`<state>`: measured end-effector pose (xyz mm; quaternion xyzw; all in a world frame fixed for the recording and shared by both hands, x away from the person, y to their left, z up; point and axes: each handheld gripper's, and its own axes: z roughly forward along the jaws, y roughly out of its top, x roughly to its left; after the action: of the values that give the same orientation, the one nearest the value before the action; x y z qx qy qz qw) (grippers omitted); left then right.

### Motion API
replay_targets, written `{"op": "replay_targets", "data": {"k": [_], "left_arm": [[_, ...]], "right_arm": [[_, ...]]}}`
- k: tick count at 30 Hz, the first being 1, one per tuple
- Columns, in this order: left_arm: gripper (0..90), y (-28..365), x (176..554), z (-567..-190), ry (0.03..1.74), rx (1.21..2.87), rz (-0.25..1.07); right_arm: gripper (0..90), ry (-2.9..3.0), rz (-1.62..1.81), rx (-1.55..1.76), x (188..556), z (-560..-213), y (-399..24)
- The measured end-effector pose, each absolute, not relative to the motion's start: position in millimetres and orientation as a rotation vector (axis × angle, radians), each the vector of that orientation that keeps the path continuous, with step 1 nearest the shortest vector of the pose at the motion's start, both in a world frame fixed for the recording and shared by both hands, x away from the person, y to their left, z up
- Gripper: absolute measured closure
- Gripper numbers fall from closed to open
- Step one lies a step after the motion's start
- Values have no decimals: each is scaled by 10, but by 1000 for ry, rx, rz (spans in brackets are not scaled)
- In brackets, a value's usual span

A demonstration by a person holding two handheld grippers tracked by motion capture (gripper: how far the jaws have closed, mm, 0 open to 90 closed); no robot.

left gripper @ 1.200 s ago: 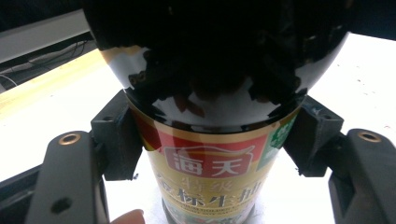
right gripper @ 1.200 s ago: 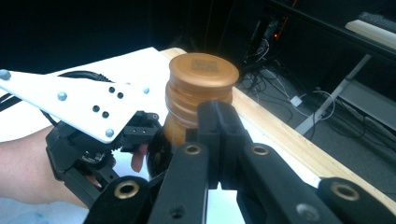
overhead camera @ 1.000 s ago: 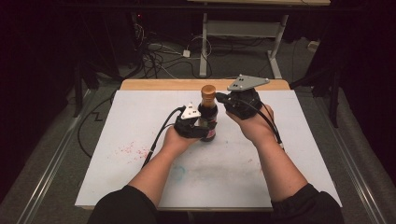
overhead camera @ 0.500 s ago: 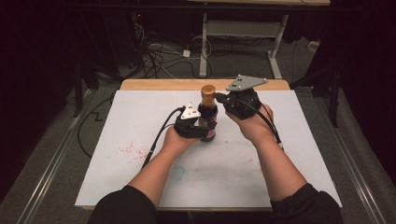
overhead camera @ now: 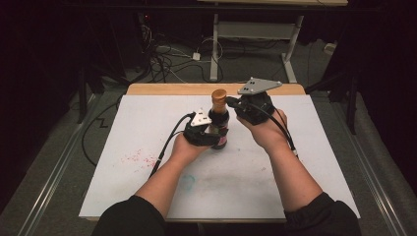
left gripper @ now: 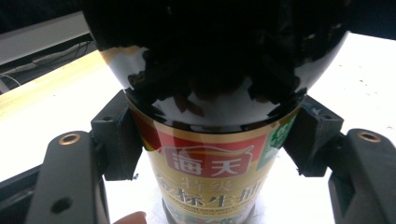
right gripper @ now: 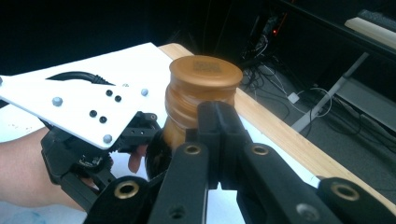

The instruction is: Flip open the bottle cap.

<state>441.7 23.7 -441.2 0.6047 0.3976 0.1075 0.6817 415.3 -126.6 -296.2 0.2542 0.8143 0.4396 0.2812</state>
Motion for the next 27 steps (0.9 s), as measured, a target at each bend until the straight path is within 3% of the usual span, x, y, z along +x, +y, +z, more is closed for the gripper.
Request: {"op": "replay_targets", "data": {"k": [27], "left_arm": [[291, 239, 4421, -4416, 899, 1346, 242]], "right_arm": [[900, 2132, 1236, 683, 4198, -2888, -1203]]}}
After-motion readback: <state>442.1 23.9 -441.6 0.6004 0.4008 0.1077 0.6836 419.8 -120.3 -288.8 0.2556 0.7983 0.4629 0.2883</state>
